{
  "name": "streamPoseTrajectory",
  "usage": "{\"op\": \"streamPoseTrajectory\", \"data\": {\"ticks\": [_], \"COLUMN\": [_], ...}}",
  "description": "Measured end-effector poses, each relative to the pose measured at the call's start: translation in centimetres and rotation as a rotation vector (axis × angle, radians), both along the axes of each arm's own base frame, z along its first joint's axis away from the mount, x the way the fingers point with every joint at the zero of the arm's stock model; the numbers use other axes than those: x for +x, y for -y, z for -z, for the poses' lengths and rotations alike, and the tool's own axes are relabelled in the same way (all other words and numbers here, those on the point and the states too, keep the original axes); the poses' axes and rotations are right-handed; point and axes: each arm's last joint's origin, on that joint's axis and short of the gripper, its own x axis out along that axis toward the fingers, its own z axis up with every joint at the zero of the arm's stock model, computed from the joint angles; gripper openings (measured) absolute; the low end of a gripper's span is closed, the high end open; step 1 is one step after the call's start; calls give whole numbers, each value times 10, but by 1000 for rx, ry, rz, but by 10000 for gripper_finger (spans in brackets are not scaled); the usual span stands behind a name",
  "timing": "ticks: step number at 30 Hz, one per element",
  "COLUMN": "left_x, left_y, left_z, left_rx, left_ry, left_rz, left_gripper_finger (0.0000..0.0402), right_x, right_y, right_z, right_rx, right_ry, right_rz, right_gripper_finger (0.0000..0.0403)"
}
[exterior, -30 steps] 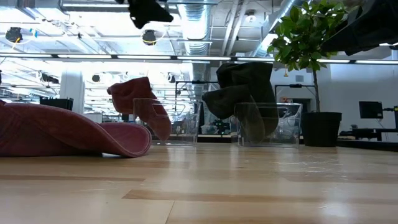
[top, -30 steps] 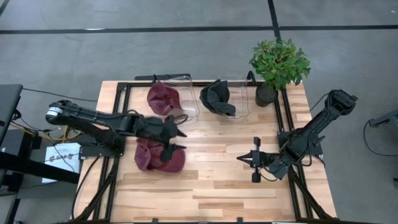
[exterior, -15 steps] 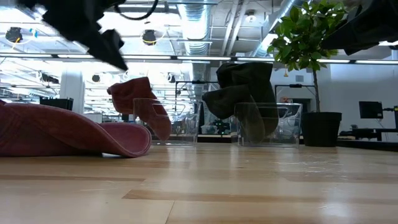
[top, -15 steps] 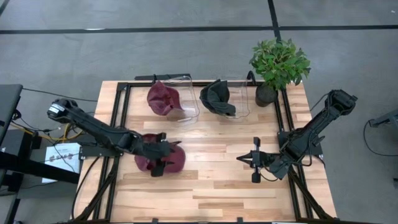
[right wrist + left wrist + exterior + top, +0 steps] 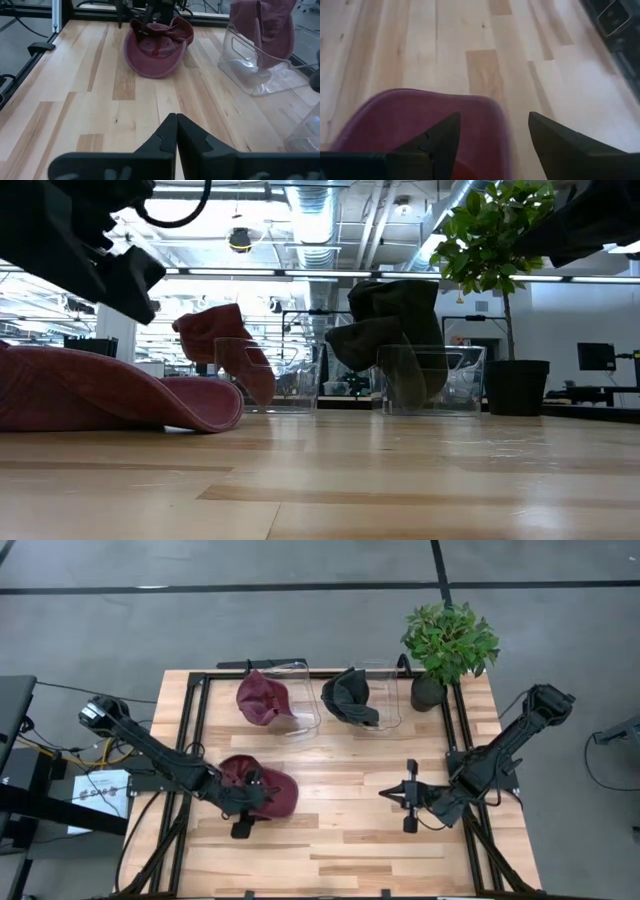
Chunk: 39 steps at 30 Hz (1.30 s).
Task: Pick & Place hat
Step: Put the red cap in the left transparent bin
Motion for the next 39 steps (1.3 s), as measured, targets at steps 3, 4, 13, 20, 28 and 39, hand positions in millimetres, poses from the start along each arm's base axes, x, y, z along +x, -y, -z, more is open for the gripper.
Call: {"op": "streamPoseTrajectory", "data": {"ticks": [3,4,13,20,28,39], "left_x": [-3,-3,-6,0,2,3], "left_y": [0,0,-1,3,4,4], "left_z": [4,4,15,39,49,48], "left_rx": [1,1,-3,37,58,65], "left_ry": [-6,-5,-44,-134,-164,-149], "left_rz": [-16,-24,-47,-37,-42,-55], "left_gripper_finger": [232,232,232,232,232,232], "right_x": [2,2,4,5,5,5], "right_y": [2,2,6,5,5,5], "right_z": [0,0,0,-1,-1,-1], "right_rx": [2,3,4,6,8,9], "right_ry": [3,4,4,6,9,9], "right_rz": [11,15,33,32,33,33], "right_gripper_finger": [0,0,0,0,0,0]}}
